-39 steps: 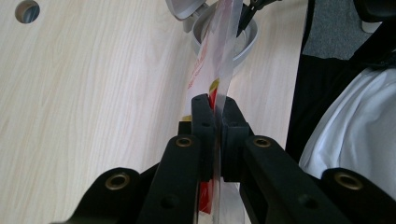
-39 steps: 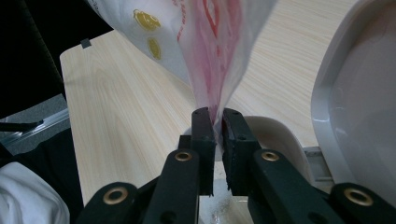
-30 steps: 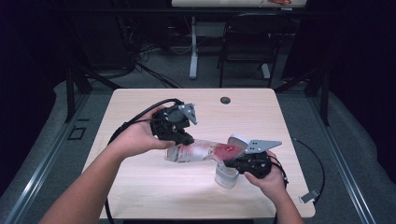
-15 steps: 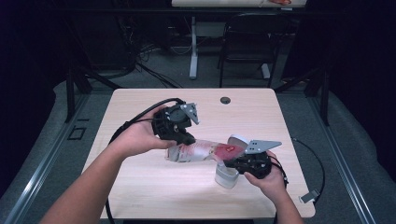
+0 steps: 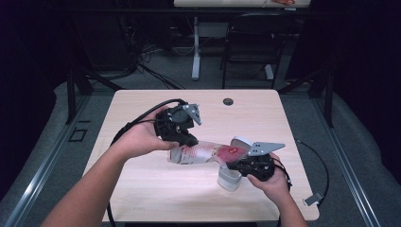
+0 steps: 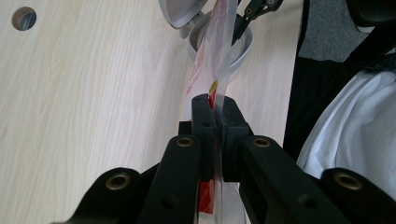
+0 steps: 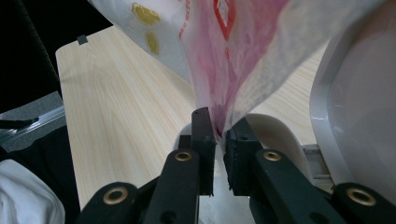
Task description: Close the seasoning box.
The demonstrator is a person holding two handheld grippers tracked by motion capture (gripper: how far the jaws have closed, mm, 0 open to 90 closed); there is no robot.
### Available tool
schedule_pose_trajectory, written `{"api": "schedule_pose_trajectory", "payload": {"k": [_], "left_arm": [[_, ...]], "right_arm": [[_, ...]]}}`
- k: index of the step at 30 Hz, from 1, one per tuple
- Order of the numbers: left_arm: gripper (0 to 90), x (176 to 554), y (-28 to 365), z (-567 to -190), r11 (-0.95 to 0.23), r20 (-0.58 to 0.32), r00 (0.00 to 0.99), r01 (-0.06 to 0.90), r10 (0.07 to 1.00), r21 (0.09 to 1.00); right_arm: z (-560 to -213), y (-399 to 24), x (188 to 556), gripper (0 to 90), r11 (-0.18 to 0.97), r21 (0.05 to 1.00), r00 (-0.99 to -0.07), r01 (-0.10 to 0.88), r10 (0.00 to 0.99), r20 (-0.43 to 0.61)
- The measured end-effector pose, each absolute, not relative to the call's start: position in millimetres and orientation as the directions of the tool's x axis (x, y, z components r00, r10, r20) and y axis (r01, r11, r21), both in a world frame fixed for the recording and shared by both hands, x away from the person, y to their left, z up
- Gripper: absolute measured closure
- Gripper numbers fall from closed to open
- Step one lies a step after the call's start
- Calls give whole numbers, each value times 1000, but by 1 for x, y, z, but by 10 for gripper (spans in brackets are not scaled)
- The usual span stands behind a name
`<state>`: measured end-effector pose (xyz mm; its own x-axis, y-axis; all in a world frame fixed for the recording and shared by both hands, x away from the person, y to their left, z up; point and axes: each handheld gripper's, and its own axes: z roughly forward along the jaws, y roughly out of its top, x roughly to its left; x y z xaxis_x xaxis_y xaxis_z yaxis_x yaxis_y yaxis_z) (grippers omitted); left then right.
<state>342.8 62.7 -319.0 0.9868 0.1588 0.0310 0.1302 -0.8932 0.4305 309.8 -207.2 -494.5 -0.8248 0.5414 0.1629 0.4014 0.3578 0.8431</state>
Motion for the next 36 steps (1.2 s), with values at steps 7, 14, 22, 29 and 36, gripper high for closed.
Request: {"api": "schedule_pose_trajectory", "payload": {"k": [7,14,22,29,36], "left_arm": [[879,343,63,-319,-894,32,987,131,160,430],[879,343,60,-317,-897,36,988,123,153,425],[881,343,56,-314,-898,44,989,109,141,427],[883,342,52,-312,-899,50,989,102,136,425],[885,342,52,-311,-896,49,989,103,137,431]], "right_arm": [[-495,-207,310,835,361,842,-825,399,543,158],[-495,-207,310,834,357,844,-824,401,543,162],[-496,-207,309,833,354,844,-823,404,544,165],[-496,-207,307,835,357,843,-823,403,544,163],[-496,-207,307,837,354,844,-824,404,542,167]]}}
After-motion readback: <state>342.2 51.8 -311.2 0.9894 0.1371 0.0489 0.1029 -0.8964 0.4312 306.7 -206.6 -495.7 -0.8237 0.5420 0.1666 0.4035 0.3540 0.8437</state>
